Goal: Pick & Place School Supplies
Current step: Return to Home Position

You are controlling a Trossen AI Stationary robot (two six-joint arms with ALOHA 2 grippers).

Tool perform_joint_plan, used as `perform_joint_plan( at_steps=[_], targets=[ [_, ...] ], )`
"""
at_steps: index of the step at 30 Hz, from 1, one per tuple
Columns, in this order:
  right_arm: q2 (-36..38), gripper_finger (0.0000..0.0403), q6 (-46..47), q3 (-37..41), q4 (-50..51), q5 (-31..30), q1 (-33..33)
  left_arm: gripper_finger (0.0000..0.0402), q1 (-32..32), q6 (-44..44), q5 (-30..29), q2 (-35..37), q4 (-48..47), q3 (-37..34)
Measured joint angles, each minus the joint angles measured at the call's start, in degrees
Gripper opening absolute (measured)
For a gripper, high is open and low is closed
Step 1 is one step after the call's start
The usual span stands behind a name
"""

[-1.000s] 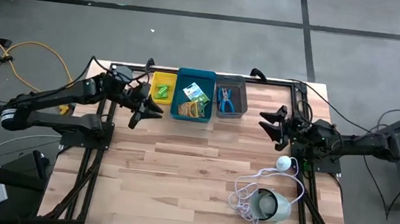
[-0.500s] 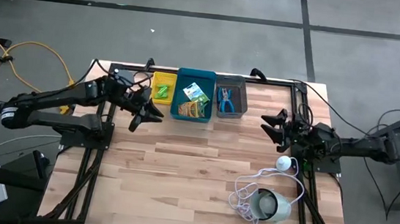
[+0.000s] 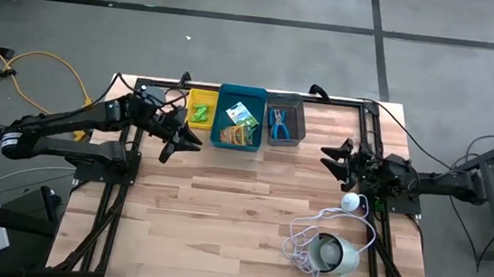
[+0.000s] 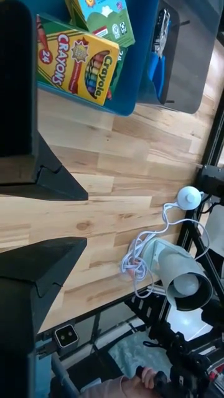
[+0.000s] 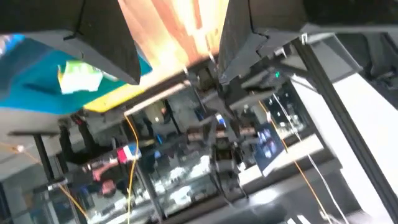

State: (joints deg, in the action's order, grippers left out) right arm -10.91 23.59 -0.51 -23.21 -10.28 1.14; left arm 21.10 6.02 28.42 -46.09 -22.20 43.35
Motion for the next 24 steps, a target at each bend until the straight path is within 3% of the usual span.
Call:
perform_joint_plan(
  at_steps=[12,19,24],
  targets=[
    [6.5,0.0207,3.6,0.1,19.0,0.6,0.0,0.0101,0.0,0.0,0.0,0.0,0.0,0.0],
    [10.5,0.0207,2.1,0.1,21.6,8.7,0.0,0.0101,0.0,0.0,0.0,0.0,-0.1,0.0],
    [10.4,0.0207,1.7,0.0,22.6,10.6,0.0,0.0101,0.0,0.2,0.1,0.0,-0.1,0.0]
  ],
)
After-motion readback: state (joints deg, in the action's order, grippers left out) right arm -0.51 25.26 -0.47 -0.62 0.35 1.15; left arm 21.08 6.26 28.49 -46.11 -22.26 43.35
